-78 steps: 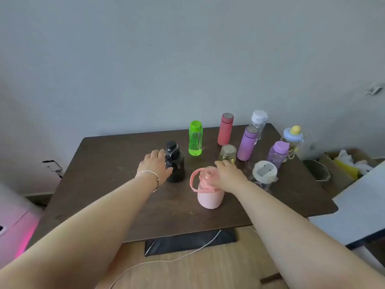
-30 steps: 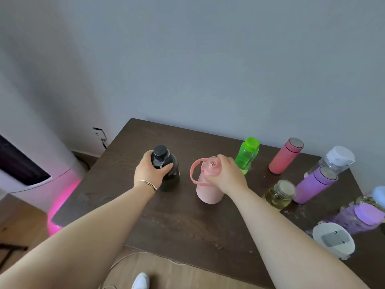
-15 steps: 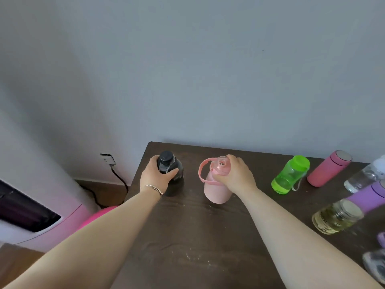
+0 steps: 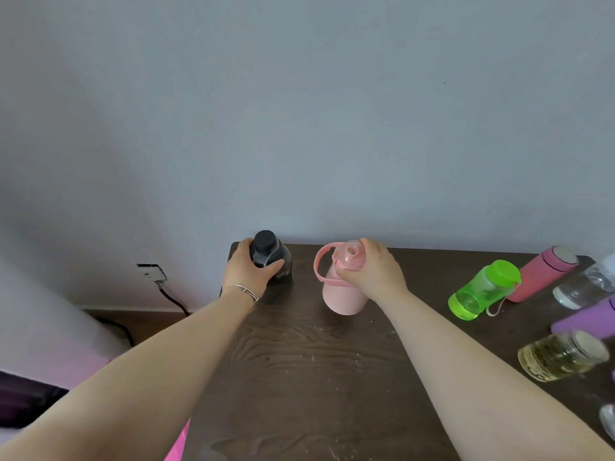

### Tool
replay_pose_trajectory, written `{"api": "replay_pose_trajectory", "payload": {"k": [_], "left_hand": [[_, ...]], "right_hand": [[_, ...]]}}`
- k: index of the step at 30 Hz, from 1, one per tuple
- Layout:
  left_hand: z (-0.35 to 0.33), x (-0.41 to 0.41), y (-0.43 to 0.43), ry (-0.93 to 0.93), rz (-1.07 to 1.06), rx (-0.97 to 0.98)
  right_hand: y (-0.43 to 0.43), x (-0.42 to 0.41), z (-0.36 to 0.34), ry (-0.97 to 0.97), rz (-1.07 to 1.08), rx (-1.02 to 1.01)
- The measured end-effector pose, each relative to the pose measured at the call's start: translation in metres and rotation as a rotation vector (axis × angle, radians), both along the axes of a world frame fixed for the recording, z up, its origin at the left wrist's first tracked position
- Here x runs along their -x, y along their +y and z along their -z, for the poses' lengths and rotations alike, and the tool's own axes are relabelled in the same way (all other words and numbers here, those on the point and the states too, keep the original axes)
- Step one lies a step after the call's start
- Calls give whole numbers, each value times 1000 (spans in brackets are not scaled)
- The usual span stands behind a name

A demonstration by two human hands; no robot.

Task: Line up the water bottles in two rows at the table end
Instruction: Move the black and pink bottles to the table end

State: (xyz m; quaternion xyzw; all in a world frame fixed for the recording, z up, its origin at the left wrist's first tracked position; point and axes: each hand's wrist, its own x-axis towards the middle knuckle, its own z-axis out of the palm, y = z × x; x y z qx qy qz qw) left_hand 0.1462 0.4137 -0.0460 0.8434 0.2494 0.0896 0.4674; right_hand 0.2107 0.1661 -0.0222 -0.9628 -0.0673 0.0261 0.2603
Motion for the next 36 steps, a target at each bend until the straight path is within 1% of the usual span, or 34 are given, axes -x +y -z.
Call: {"api": "replay_pose_trajectory", "payload": {"k": [7,14,22,25,36], "left_hand": [[21,-41,20,22,-9,3],[33,-63,23,33,-31,-11],[34,-80,24,30,-56,-44],[33,-86,25,30,-60,-27],[33,-93,26,81,-20,-61]], "right_hand": [[24,-56,24,6,-11,-16],[44,-87,44,11,-39,-15],[53,-101,56,15,-84,-13],[53,-105,57,26,-90,-26],[56,-106,57,74,-126,-23]]}}
